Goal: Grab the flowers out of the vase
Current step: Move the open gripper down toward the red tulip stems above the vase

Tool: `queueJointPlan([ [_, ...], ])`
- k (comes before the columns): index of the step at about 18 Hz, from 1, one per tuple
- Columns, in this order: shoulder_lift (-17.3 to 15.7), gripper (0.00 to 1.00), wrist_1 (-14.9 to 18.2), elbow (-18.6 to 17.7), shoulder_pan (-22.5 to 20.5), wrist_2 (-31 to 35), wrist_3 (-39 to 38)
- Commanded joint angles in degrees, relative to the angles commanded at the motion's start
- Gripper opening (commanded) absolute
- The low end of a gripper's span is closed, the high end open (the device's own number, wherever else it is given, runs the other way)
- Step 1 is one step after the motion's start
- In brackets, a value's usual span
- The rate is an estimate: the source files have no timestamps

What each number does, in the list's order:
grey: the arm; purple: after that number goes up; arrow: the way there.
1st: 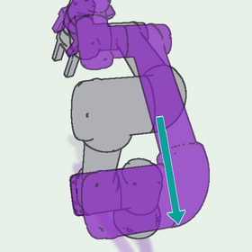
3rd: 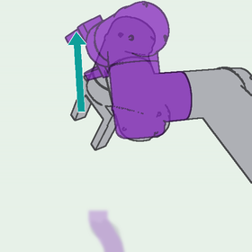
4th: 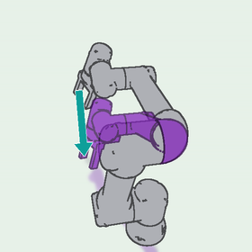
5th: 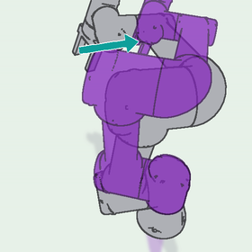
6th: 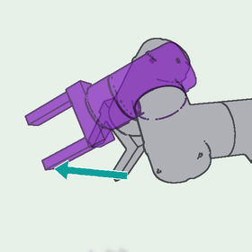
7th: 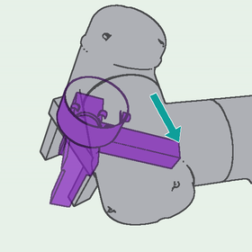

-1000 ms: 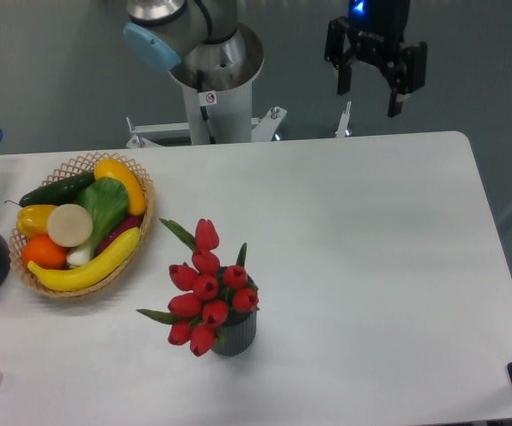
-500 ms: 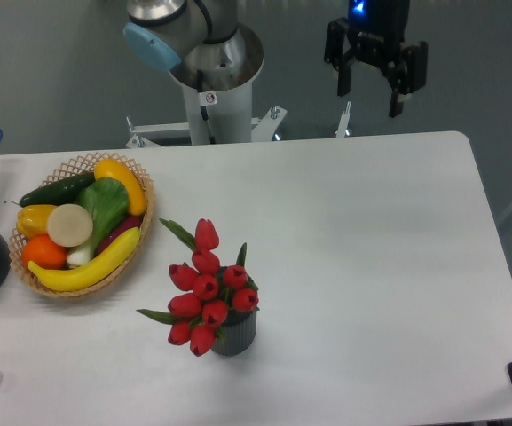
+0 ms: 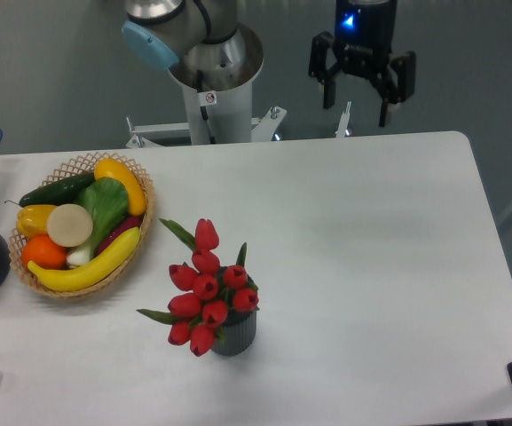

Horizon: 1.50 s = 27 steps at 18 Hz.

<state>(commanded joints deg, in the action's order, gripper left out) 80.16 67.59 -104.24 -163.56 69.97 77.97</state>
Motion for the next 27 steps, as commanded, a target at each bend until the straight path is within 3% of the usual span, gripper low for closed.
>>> queueJointPlan([
  [5,0.0,1.00,-0.1,-2.3,1.3,-6.3,-7.6],
  [12,-0.2,1.00,-0.4,-6.5,2.1,-15.6,-8.2],
  [13,0.3,1.00,-1.8,-6.7,2.5,-16.4,-8.1],
  [16,4.5,1.00,-10.3,-7.6,5.7,-17.3,-7.0],
  [19,6.6,1.00,-16.0,-8.7,7.4,-17.6,-7.2],
  [23,10.6,1.00,-21.0,-8.6,8.8,-17.8,-6.2],
  [27,13.2,1.00,-22.2,-8.0,9.7,-25.1,-6.1],
])
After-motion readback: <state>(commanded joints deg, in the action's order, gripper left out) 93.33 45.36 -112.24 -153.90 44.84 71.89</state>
